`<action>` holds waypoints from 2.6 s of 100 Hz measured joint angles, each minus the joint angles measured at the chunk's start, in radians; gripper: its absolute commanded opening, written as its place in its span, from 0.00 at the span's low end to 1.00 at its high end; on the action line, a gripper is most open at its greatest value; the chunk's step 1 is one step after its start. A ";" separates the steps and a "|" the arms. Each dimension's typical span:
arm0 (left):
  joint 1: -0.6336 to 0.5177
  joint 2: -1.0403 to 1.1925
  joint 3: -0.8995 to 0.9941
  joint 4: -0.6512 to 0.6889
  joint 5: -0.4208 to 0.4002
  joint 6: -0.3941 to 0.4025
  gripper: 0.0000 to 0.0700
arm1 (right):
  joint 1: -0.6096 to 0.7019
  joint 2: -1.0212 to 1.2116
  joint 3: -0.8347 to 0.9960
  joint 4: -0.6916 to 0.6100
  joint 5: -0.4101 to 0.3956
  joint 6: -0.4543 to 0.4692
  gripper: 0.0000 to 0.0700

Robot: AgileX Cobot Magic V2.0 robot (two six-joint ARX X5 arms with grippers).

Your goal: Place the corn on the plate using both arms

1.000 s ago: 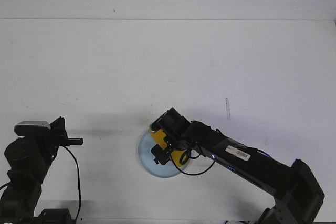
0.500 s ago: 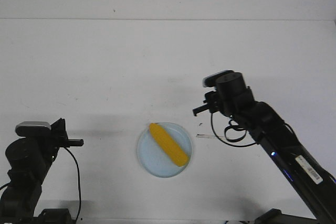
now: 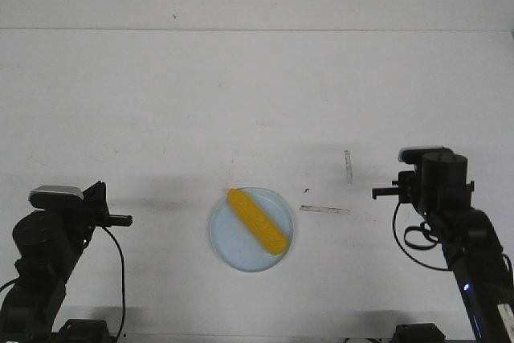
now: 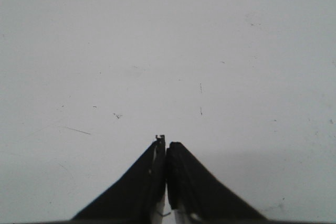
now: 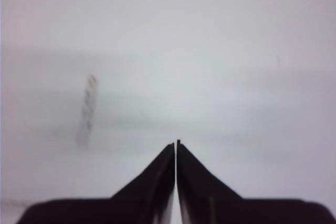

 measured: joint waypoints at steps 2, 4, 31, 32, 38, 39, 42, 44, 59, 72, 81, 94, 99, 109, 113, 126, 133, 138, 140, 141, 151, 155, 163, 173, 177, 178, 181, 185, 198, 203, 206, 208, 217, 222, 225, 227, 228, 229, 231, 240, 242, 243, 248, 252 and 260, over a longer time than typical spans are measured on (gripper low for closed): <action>-0.003 0.000 0.000 0.000 0.000 0.000 0.00 | 0.000 -0.022 -0.028 0.006 -0.003 -0.002 0.01; -0.005 0.000 0.000 0.000 0.000 0.000 0.00 | 0.000 -0.047 -0.057 0.016 -0.004 -0.003 0.01; -0.024 0.000 0.000 -0.001 0.000 0.001 0.00 | 0.005 -0.442 -0.312 -0.007 -0.037 -0.024 0.01; -0.024 0.000 0.000 -0.001 0.000 0.001 0.00 | 0.005 -0.458 -0.315 -0.008 -0.039 -0.026 0.01; -0.026 0.000 0.000 -0.001 0.000 0.001 0.00 | 0.005 -0.550 -0.317 -0.006 -0.051 -0.027 0.01; -0.026 0.000 0.000 -0.001 0.000 0.001 0.00 | 0.005 -0.566 -0.317 -0.004 -0.052 -0.027 0.01; -0.026 0.000 0.000 -0.001 0.000 0.001 0.00 | 0.005 -0.615 -0.316 0.005 -0.056 -0.029 0.01; -0.026 0.000 0.000 -0.001 0.000 0.001 0.00 | 0.005 -0.644 -0.316 0.011 -0.058 -0.029 0.01; -0.026 0.000 0.000 -0.001 0.000 0.001 0.00 | 0.005 -0.851 -0.314 0.062 -0.066 -0.029 0.01; -0.026 0.000 0.000 -0.001 0.000 0.001 0.00 | 0.005 -0.954 -0.314 0.092 -0.066 -0.029 0.01; -0.026 0.000 0.000 -0.001 0.000 0.001 0.00 | 0.005 -0.977 -0.314 0.095 -0.066 -0.029 0.01; -0.026 -0.004 0.000 -0.001 0.000 0.001 0.00 | 0.005 -0.977 -0.314 0.094 -0.066 -0.029 0.01; -0.026 -0.009 0.000 0.001 0.000 0.001 0.00 | 0.005 -0.977 -0.314 0.094 -0.066 -0.029 0.01; -0.026 -0.021 0.000 0.001 0.000 0.001 0.00 | 0.005 -0.977 -0.314 0.094 -0.066 -0.029 0.01; -0.026 -0.027 0.000 0.001 0.000 0.001 0.00 | 0.005 -0.977 -0.314 0.094 -0.066 -0.029 0.01; -0.026 -0.044 0.000 0.001 0.000 0.001 0.00 | 0.005 -0.977 -0.314 0.094 -0.066 -0.029 0.01; -0.026 -0.054 0.000 0.001 0.000 0.001 0.00 | 0.005 -0.977 -0.314 0.094 -0.066 -0.029 0.01; -0.026 -0.064 0.000 0.001 0.000 0.001 0.00 | 0.005 -0.977 -0.314 0.094 -0.066 -0.029 0.01; -0.026 -0.067 0.000 0.001 0.000 0.001 0.00 | 0.005 -0.977 -0.314 0.094 -0.066 -0.029 0.01; -0.026 -0.069 0.000 0.001 0.000 0.001 0.00 | 0.005 -0.977 -0.314 0.094 -0.066 -0.029 0.01; -0.026 -0.086 0.000 0.001 0.000 0.001 0.00 | 0.005 -0.977 -0.314 0.094 -0.066 -0.029 0.01; -0.026 -0.093 0.000 0.001 0.000 0.001 0.00 | 0.005 -0.977 -0.314 0.094 -0.066 -0.029 0.01; -0.026 -0.108 0.000 0.002 0.000 0.001 0.00 | 0.005 -0.977 -0.314 0.094 -0.066 -0.029 0.01; -0.021 -0.146 -0.026 0.038 -0.003 0.000 0.00 | 0.005 -0.977 -0.314 0.094 -0.066 -0.029 0.01; -0.016 -0.177 -0.055 0.064 -0.018 0.000 0.00 | 0.005 -0.977 -0.314 0.094 -0.066 -0.029 0.01; -0.015 -0.185 -0.063 0.071 -0.021 -0.001 0.00 | 0.005 -0.977 -0.314 0.094 -0.066 -0.029 0.01; -0.010 -0.210 -0.092 0.092 -0.026 -0.001 0.00 | 0.005 -0.977 -0.314 0.094 -0.066 -0.029 0.01; -0.003 -0.249 -0.138 0.127 -0.027 -0.001 0.00 | 0.005 -0.977 -0.314 0.094 -0.066 -0.029 0.01; 0.000 -0.384 -0.308 0.241 -0.027 -0.001 0.00 | 0.005 -0.977 -0.314 0.094 -0.066 -0.029 0.01; 0.000 -0.436 -0.377 0.262 -0.027 -0.001 0.00 | 0.005 -0.977 -0.314 0.094 -0.066 -0.029 0.01; 0.000 -0.468 -0.417 0.271 -0.027 -0.001 0.00 | 0.005 -0.977 -0.314 0.094 -0.066 -0.029 0.01; 0.000 -0.488 -0.443 0.276 -0.027 -0.001 0.00 | 0.005 -0.977 -0.314 0.094 -0.066 -0.029 0.01; 0.000 -0.567 -0.538 0.295 -0.024 -0.001 0.00 | 0.005 -0.977 -0.314 0.094 -0.066 -0.029 0.01; 0.000 -0.575 -0.588 0.343 -0.022 -0.002 0.00 | 0.005 -0.977 -0.314 0.094 -0.066 -0.029 0.01; 0.000 -0.572 -0.613 0.375 -0.023 -0.002 0.00 | 0.005 -0.977 -0.314 0.096 -0.066 -0.029 0.01; 0.000 -0.572 -0.631 0.396 -0.022 -0.002 0.00 | 0.005 -0.977 -0.314 0.095 -0.067 -0.029 0.01; 0.000 -0.572 -0.640 0.406 -0.022 -0.001 0.00 | 0.005 -0.977 -0.314 0.095 -0.067 -0.029 0.01; 0.000 -0.573 -0.646 0.397 -0.023 0.000 0.00 | 0.005 -0.977 -0.314 0.095 -0.067 -0.029 0.01; 0.000 -0.572 -0.643 0.391 -0.019 -0.002 0.00 | 0.005 -0.977 -0.314 0.095 -0.066 -0.029 0.01; 0.000 -0.574 -0.644 0.417 -0.017 -0.002 0.00 | 0.005 -0.977 -0.314 0.103 -0.064 -0.029 0.01; 0.000 -0.575 -0.644 0.417 -0.016 -0.002 0.00 | 0.005 -0.977 -0.314 0.103 -0.063 -0.029 0.01; 0.000 -0.575 -0.644 0.417 -0.017 -0.002 0.00 | 0.005 -0.977 -0.314 0.103 -0.062 -0.029 0.01; 0.000 -0.575 -0.644 0.414 -0.017 -0.002 0.00 | 0.005 -0.977 -0.314 0.104 -0.062 -0.029 0.01; 0.000 -0.575 -0.644 0.412 -0.017 -0.002 0.00 | 0.005 -0.977 -0.314 0.103 -0.062 -0.029 0.01; 0.000 -0.575 -0.644 0.413 -0.017 -0.002 0.00 | 0.005 -0.977 -0.314 0.104 -0.060 -0.029 0.01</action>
